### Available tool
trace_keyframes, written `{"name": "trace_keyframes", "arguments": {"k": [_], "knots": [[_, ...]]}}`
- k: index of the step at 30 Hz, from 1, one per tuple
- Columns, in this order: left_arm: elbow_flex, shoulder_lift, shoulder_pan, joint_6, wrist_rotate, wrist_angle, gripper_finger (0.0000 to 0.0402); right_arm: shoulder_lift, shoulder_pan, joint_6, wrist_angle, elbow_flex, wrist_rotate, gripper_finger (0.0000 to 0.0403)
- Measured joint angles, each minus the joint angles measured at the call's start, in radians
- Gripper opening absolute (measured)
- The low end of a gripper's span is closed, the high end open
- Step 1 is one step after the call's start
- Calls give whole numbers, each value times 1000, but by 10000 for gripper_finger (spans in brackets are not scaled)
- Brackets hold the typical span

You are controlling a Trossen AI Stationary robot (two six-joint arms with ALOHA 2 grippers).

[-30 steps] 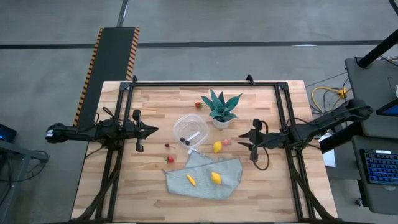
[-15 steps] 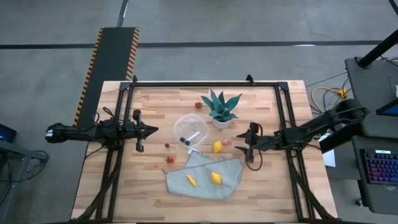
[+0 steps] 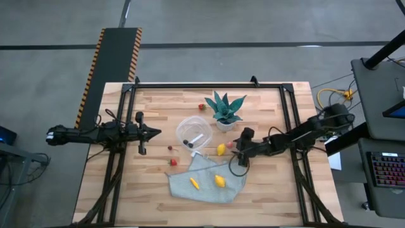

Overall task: Pick and placing Produce into tupperware
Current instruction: Put the pink peach into the container

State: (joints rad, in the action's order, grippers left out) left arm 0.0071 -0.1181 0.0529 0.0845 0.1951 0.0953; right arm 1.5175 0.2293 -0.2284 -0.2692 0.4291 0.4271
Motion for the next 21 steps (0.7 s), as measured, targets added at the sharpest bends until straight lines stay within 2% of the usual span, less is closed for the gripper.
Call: {"name": "trace_keyframes", "arguments": {"k": [8,21], "knots": [[0,-1,0,0,0,1,0,86,-53,19,-2,47,-62,251],[0,-1,0,0,0,1,0,69,-65,53,0,55,-65,235]]}}
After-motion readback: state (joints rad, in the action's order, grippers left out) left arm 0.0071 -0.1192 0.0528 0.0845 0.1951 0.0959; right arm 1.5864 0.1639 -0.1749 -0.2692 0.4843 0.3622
